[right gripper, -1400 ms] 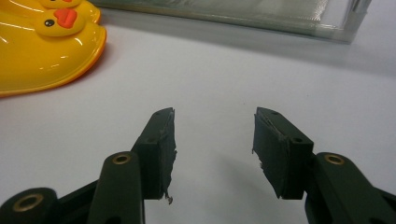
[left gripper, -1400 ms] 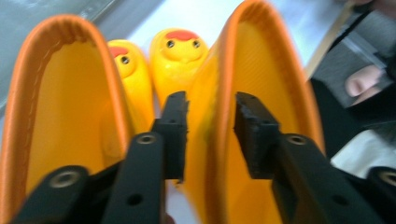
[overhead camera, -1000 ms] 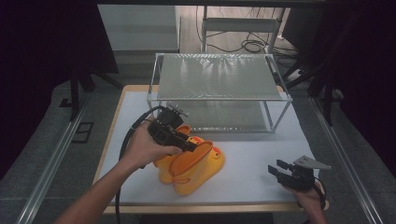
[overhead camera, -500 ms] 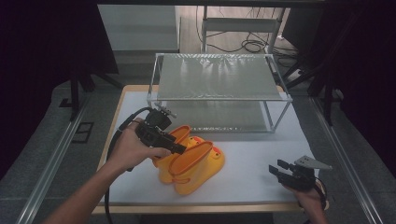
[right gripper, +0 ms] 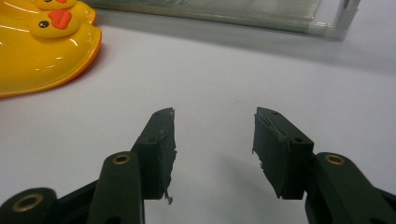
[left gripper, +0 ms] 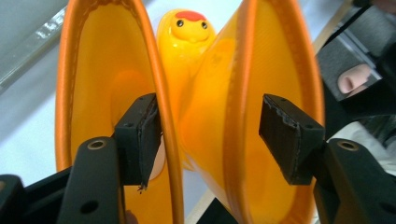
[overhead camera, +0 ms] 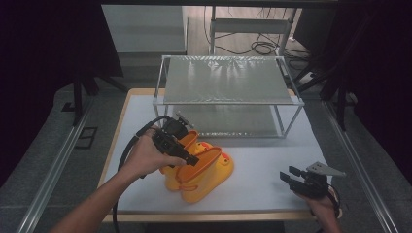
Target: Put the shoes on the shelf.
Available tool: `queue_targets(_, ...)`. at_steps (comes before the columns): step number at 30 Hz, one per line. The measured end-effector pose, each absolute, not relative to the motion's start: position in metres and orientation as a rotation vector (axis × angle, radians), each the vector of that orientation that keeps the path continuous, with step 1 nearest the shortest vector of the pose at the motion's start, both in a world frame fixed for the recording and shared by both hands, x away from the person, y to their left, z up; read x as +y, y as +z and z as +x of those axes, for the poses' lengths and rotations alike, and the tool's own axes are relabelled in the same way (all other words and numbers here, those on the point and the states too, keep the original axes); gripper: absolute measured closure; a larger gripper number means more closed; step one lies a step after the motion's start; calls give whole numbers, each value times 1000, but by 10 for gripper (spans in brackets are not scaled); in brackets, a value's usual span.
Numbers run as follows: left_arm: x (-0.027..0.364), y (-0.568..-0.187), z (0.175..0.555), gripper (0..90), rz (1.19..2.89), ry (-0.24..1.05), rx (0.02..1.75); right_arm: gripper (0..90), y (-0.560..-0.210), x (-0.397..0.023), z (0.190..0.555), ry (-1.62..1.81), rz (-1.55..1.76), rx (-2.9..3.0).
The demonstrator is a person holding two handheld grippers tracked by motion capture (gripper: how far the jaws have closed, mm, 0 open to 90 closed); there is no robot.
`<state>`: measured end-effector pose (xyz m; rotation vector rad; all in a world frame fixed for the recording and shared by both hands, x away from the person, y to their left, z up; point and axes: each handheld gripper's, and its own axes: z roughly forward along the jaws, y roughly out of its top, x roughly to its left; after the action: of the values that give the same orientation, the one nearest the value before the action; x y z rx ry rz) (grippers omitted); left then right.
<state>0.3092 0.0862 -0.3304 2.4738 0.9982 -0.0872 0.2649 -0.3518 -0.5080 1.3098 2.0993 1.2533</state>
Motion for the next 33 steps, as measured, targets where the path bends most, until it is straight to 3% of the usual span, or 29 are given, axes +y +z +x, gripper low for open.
queue_targets(7, 80, -346, 314, 488, 2532, -90, 1026, 482, -509, -352, 265, 1251, 1309, 2101)
queue_targets(13, 80, -348, 313, 737, 2520, -76, 1027, 482, -509, -352, 265, 1248, 1311, 2103)
queue_targets(17, 81, -348, 314, 818, 2515, -62, 1030, 481, -509, -352, 266, 1246, 1309, 2105)
queue_targets(33, 87, -340, 328, 831, 2432, -105, 1025, 483, -510, -354, 266, 1241, 1329, 2088)
